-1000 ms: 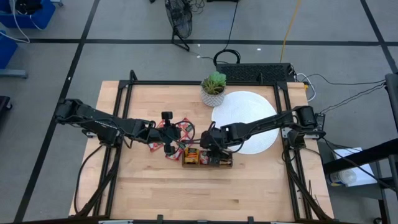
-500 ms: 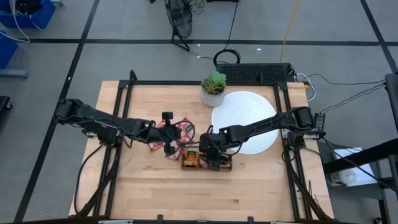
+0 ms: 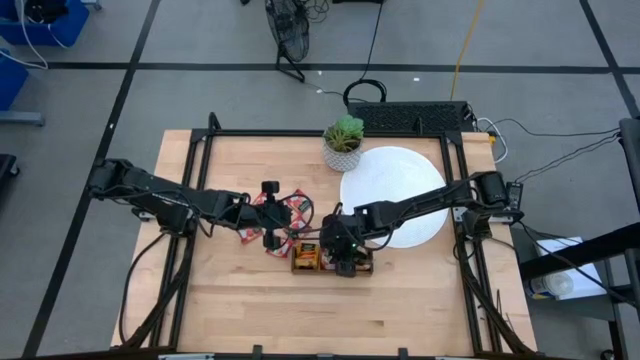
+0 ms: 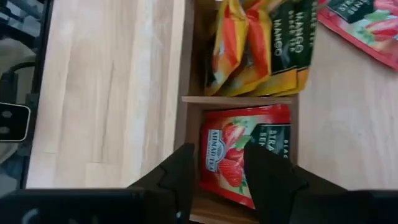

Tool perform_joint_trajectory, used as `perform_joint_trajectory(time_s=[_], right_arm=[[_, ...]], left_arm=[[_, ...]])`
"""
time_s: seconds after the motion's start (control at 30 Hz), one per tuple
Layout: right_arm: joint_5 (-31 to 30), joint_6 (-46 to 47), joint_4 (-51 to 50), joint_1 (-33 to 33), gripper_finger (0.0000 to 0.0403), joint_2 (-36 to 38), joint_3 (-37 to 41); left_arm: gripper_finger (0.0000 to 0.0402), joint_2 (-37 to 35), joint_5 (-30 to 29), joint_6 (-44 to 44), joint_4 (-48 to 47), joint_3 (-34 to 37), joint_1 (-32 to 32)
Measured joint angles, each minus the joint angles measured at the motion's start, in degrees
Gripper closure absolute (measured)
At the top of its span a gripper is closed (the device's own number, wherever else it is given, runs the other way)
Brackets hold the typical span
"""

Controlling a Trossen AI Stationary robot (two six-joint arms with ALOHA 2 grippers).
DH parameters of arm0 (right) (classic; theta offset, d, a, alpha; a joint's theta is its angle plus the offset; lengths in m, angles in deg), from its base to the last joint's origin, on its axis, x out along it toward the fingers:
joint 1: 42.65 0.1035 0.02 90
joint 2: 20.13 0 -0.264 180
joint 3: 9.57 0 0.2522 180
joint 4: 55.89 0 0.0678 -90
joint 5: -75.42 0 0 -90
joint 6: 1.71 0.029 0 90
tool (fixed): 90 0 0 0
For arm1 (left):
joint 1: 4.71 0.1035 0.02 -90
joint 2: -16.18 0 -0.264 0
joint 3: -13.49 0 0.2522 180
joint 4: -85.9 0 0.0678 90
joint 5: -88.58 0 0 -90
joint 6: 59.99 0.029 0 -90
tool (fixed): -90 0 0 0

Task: Pick & Place Tea
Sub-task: Put the red tea bag into the middle section of the wooden organizer

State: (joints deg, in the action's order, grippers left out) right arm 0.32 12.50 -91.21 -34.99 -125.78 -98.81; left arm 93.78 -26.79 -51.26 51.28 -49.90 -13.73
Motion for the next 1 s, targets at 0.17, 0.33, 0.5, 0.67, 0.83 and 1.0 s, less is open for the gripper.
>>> perform_joint_trajectory(time_s=[0.17, 0.33, 0.5, 0.67, 0.83, 1.0], right_arm=[[1.31, 0.04, 0.67, 0.96, 0.0312, 0.22, 0.0], [-6.47, -4.54, -0.06, 4.05, 0.0387, 0.24, -0.06], [-16.4, -5.07, -10.28, 6.37, 0.0402, -0.04, -6.12], [-17.63, -4.83, -12.94, 8.14, 0.0403, -3.78, -9.71], [-17.56, -5.48, -14.2, 8.33, 0.0403, -8.79, -11.47], [-15.8, -5.56, -13.3, 8.13, 0.0403, -10.54, -11.52]], left_arm=[[0.0364, 0.0, -0.09, 0.09, -0.03, 0.0, 0.0], [0.0376, 0.0, -0.11, 0.37, 0.11, 0.0, 0.0], [0.0389, 0.0, -0.13, 1.26, 1.71, 0.0, 0.04], [0.0398, 0.0, -0.13, 0.97, 1.61, 0.0, 0.04], [0.038, 0.0, -0.13, 0.11, 1.43, 0.0, 0.04], [0.0366, 0.0, -0.13, -0.03, 1.43, 0.0, 0.04]])
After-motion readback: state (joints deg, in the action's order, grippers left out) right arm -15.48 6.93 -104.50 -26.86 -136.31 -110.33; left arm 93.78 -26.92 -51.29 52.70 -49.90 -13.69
